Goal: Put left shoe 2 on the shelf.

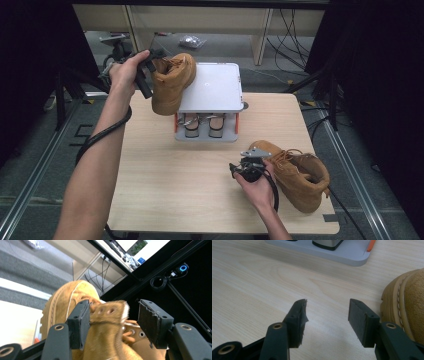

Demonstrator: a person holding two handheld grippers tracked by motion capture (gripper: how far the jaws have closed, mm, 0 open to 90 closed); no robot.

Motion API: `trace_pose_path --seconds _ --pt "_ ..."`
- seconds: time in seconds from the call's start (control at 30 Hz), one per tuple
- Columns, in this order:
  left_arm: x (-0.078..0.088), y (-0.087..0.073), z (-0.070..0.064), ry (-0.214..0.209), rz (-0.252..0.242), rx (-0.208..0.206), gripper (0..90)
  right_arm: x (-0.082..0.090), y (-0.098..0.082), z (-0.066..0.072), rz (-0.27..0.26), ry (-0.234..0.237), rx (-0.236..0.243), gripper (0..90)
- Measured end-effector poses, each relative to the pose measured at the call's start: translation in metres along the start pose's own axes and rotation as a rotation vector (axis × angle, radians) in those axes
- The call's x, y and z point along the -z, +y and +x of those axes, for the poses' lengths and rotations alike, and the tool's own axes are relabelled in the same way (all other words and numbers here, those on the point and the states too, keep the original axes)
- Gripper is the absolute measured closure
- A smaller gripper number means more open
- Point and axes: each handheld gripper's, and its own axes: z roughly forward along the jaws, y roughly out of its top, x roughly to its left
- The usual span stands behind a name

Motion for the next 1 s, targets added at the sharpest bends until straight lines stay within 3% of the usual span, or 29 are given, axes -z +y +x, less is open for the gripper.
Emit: trace_pose_path --seconds 0.07,0.1,0.3,0.43,0.53,0.67,0.87,1.0 --pt "0.003 0.002 -0.004 0.005 -0.002 -0.026 41.1 -0.001 -0.001 0.002 0.002 0.009 -0.025 49.1" --pt "0.004 0.002 -0.005 0.005 -0.003 -0.031 41.2 -0.001 0.0 0.0 -0.003 0.004 0.008 49.1" --pt "0.018 0.005 -0.008 0.0 -0.021 -0.041 45.0 0.0 0.0 0.0 -0.002 0.004 0.003 49.0" --pt "0.033 0.005 -0.008 -0.039 -0.027 -0.046 50.2 0.001 0.0 0.001 0.004 -0.002 0.0 49.2" --pt "0.047 0.005 -0.006 -0.049 -0.044 -0.066 54.7 -0.001 -0.001 0.0 -0.018 -0.002 0.025 49.3" --pt "0.064 0.002 0.001 -0.051 -0.056 -0.106 63.8 0.0 0.0 0.004 0.001 0.005 -0.004 49.8" --pt "0.082 -0.02 0.016 -0.06 -0.015 -0.204 86.4 -0.001 0.0 0.004 -0.002 0.003 0.013 50.6" --pt "0.088 -0.048 0.029 -0.063 0.051 -0.258 89.3 0.001 0.0 0.004 0.002 0.002 0.008 50.7"
